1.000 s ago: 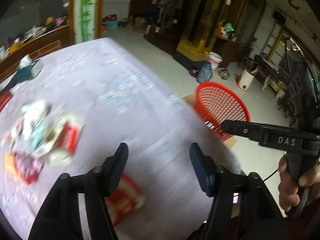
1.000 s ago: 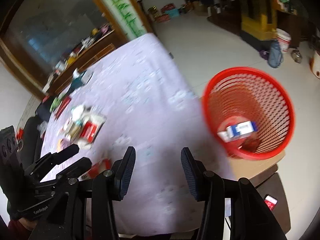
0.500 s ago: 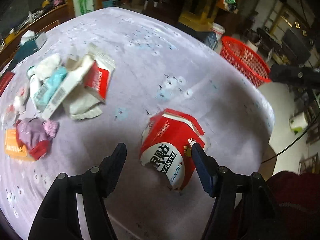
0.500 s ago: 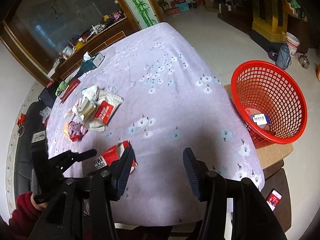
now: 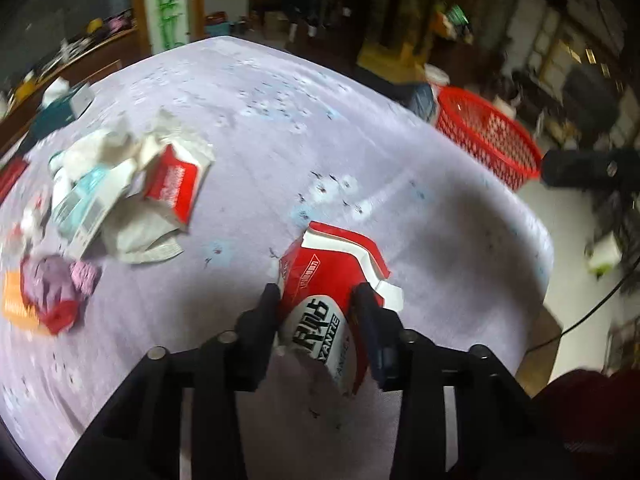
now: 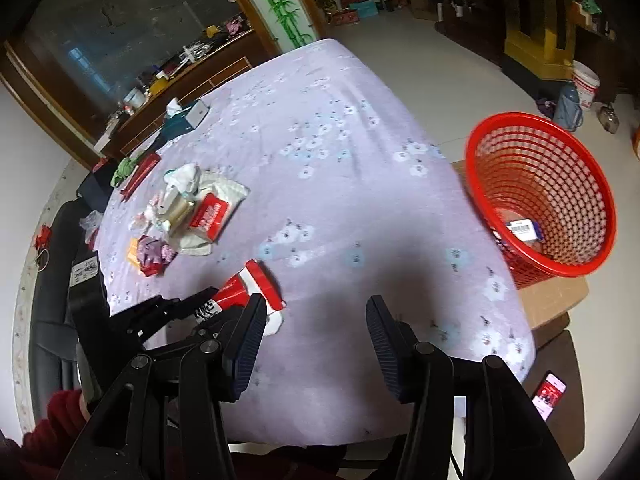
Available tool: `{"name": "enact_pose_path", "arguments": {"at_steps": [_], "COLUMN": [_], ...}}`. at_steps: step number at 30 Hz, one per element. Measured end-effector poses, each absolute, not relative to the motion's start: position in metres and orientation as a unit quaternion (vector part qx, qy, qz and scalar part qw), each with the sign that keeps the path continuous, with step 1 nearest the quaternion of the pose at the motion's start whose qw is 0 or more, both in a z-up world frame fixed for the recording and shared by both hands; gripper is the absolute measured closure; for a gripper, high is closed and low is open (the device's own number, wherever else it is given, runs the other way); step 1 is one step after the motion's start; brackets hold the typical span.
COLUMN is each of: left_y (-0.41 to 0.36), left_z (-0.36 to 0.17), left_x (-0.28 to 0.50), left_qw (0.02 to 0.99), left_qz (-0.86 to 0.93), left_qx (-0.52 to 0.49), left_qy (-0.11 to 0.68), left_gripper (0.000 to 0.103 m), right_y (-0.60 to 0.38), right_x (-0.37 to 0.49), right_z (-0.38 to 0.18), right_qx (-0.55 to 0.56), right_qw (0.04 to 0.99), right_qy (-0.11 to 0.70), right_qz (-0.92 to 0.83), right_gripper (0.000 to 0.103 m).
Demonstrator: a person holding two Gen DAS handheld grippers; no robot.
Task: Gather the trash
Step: 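Grasp the red-and-white paper carton with the left tool, then grasp the white medicine box with the right tool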
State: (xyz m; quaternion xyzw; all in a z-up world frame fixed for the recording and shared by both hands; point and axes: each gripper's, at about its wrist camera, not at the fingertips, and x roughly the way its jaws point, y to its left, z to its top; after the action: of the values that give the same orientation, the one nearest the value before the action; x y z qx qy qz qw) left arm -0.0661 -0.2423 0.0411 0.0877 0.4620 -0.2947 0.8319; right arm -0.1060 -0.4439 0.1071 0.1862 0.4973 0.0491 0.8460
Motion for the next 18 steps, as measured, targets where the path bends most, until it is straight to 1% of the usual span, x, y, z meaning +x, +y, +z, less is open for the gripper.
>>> {"name": "enact_pose_path", "arguments": {"at_steps": [2, 6, 18], "left_y": [-0.236, -0.217, -0.123], "left_z": [0.045, 0.052, 0.093], "left_x": [-0.07, -0.076, -0.096], "left_qw": [0.838, 0.847, 0.887], "left_qz": [-0.29, -0.276, -0.211], "left_qx": [0.081, 0.067, 0.022], "left_qy": [0.455, 0.45, 0.409], "left_gripper": [0.072, 0.073, 0.073], "right_y": [-0.437, -0.424, -0.325], "right_x": [-0.099, -0.081, -0.006], "right_z": [0.109, 0.113, 0.113], "right_qx": [0.188, 0.196, 0.196], "right_qw": [0.845, 0.843, 0.826], "right_qy": [0.497, 0.494, 0.503], "right_qz": [0.06, 0.079, 0.161], "right_gripper": [0.047, 0.047, 0.047]}}
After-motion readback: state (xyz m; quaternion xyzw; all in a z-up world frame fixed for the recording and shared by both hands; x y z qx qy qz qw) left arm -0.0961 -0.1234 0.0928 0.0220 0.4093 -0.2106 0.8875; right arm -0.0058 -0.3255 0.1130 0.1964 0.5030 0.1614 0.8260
